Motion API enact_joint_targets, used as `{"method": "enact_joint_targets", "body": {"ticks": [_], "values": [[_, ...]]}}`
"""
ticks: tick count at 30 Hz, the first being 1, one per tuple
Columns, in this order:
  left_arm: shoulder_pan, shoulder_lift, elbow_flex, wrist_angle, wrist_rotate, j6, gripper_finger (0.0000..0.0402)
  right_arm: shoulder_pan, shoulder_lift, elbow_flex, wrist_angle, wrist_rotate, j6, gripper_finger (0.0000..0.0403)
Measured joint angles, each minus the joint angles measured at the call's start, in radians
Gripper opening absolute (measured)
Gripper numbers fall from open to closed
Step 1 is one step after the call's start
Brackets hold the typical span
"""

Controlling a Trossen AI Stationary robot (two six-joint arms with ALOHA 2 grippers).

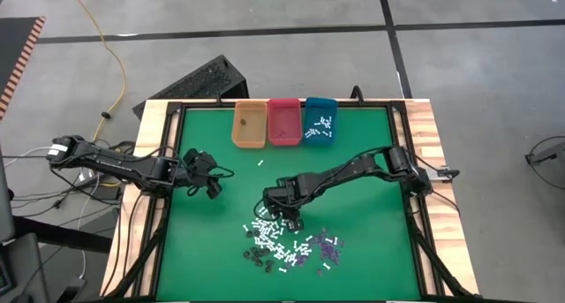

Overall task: Sort Halloween decoration
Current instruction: Put the white bone toy into the blue bin

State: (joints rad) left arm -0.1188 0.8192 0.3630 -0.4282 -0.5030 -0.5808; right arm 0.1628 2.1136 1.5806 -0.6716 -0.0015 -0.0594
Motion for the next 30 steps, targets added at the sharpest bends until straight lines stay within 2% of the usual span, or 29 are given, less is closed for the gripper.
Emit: {"method": "enact_joint_targets", "body": {"ticks": [15,30], "values": [[0.0,0.0,0.0,0.0,-0.001,-0.002,0.0179,-0.002,0.0,0.0,-0.013,0.031,0.007,0.0021],[0.0,0.0,0.0,-0.002,-0.001,0.001,0.0179,-0.012,-0.055,0.027,-0.105,0.022,0.006,0.0019]]}}
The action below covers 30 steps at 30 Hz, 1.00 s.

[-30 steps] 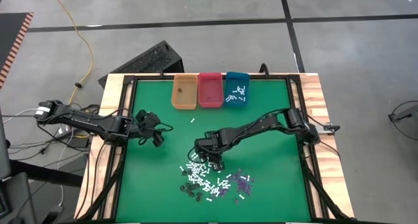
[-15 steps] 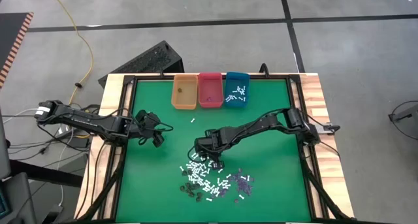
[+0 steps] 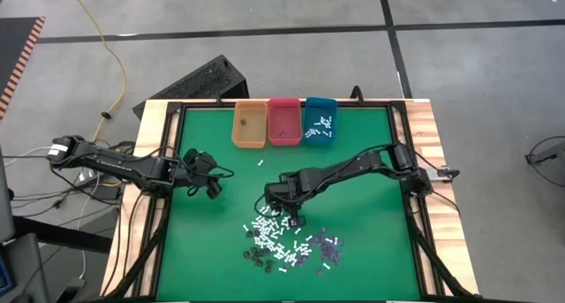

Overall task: Sort Halloween decoration
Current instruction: Put the white bone toy into the blue bin

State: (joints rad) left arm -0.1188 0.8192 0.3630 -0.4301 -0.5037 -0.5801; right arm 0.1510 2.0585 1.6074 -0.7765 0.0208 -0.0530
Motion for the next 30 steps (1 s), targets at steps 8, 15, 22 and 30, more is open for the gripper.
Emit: {"method": "enact_joint_targets", "body": {"ticks": [8,15,22,30], "values": [[0.0,0.0,0.0,-0.005,0.003,-0.002,0.0179,-0.116,-0.126,-0.016,-0.09,-0.001,-0.051,0.0019],[0.0,0.0,0.0,-0.008,0.011,0.0,0.0179,-0.323,-0.293,-0.025,-0.215,0.008,-0.126,0.0019],[0.0,0.0,0.0,-0.006,0.017,-0.003,0.0179,-0.581,-0.394,-0.025,-0.267,0.008,-0.163,0.0019],[0.0,0.0,0.0,-0.006,0.018,-0.003,0.0179,-0.754,-0.359,-0.025,-0.256,0.005,-0.166,0.002]]}}
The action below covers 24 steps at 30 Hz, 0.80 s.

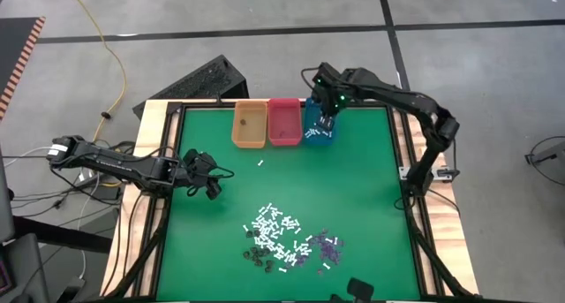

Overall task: Sort Halloween decoration
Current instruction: Put the white bone toy into the blue bin

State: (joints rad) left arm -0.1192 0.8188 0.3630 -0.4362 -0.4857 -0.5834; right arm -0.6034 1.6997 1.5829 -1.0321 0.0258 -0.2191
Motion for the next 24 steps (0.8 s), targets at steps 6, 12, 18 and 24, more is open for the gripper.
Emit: {"method": "enact_joint_targets", "body": {"ticks": [6,12,18,24], "values": [[0.0,0.0,0.0,0.0,0.0,0.0,0.0179,-0.035,0.093,0.0,0.023,-0.007,0.006,0.0024],[0.0,0.0,0.0,0.0,0.01,0.0,0.0179,-0.043,0.158,0.0,0.021,-0.001,0.008,0.0066],[0.0,0.0,0.0,0.0,0.009,0.0,0.0179,-0.055,0.165,0.0,0.029,0.005,0.003,0.0105],[0.0,0.0,0.0,0.0,0.009,0.0,0.0179,-0.055,0.129,0.0,-0.011,-0.084,-0.012,0.0122]]}}
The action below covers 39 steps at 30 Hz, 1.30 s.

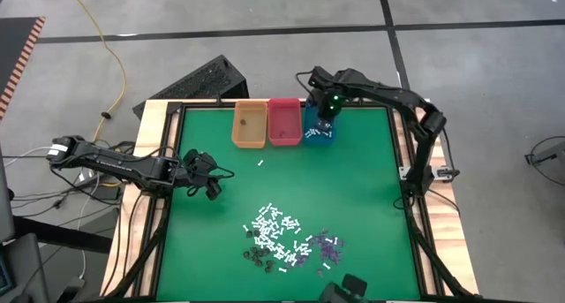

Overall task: Sort Halloween decoration
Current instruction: Put the white bone toy into the blue bin

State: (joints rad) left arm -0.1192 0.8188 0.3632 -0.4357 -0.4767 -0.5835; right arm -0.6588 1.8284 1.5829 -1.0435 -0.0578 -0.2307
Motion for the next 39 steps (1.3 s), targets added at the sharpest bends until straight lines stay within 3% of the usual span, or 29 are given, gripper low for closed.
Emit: {"method": "enact_joint_targets", "body": {"ticks": [6,10,14,21,24,29,39], "values": [[0.0,0.0,0.0,0.001,0.0,0.003,0.0179,0.046,-0.1,0.0,-0.065,-0.276,0.007,0.0122],[0.0,0.0,0.0,0.001,0.0,0.002,0.0179,0.153,-0.187,0.001,-0.082,-0.333,0.072,0.0122],[0.0,0.0,0.0,0.016,-0.001,0.002,0.0179,0.333,-0.245,0.001,-0.056,-0.272,0.172,0.0122],[0.0,0.0,0.0,0.053,-0.001,0.011,0.0179,0.675,-0.226,0.002,0.068,0.099,0.337,0.0122],[0.0,0.0,0.0,0.054,-0.001,0.011,0.0179,0.766,-0.179,0.002,0.147,0.19,0.375,0.0122],[0.0,0.0,0.0,0.065,-0.001,0.011,0.0179,0.818,-0.081,0.002,0.275,0.188,0.416,0.0122],[0.0,0.0,0.0,0.061,0.002,0.019,0.0179,0.804,0.112,0.001,0.337,0.111,0.434,0.0124]]}}
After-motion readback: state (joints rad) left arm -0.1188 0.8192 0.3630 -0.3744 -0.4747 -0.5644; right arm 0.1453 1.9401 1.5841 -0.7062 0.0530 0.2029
